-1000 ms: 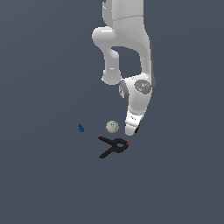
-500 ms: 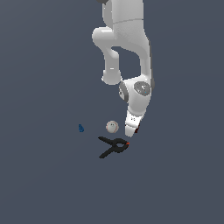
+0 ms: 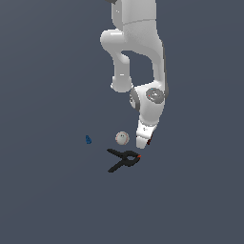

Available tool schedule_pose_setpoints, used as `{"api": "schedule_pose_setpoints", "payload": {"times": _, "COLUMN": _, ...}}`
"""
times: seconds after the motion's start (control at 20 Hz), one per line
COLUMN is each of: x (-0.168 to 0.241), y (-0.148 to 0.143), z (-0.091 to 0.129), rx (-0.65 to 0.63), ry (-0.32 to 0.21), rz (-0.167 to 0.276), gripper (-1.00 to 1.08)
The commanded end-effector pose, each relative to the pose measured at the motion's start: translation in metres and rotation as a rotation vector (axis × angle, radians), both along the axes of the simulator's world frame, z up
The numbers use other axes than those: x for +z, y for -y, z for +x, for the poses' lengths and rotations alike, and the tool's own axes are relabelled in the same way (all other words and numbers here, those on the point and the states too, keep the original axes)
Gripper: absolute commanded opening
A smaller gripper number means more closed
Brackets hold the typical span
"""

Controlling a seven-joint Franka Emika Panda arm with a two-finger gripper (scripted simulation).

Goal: Pick up a designated object from a clutter of objects.

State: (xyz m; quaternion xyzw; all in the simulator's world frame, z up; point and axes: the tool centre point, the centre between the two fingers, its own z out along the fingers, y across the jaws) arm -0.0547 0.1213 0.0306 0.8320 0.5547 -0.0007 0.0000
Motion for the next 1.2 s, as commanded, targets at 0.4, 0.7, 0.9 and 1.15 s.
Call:
{"api": "schedule_pose_setpoints", "payload": {"times": 0.4, "x": 0.047, "y": 0.002, "z": 0.014, "rx": 0.001, "ry": 0.002, "rz": 0.001, "gripper": -1.0}}
{"api": "schedule_pose_setpoints", "payload": {"times": 0.7, "x": 0.098, "y": 0.004, "z": 0.029, "rx": 0.002, "ry": 0.001, "rz": 0.002, "gripper": -1.0}}
{"api": "schedule_pose_setpoints", "payload": {"times": 0.9, "x": 0.137, "y": 0.006, "z": 0.04, "rx": 0.002, "ry": 0.001, "rz": 0.003, "gripper": -1.0}}
{"api": "schedule_pose_setpoints", "payload": {"times": 1.15, "x": 0.185, "y": 0.008, "z": 0.054, "rx": 0.002, "ry": 0.001, "rz": 0.004, "gripper": -1.0}}
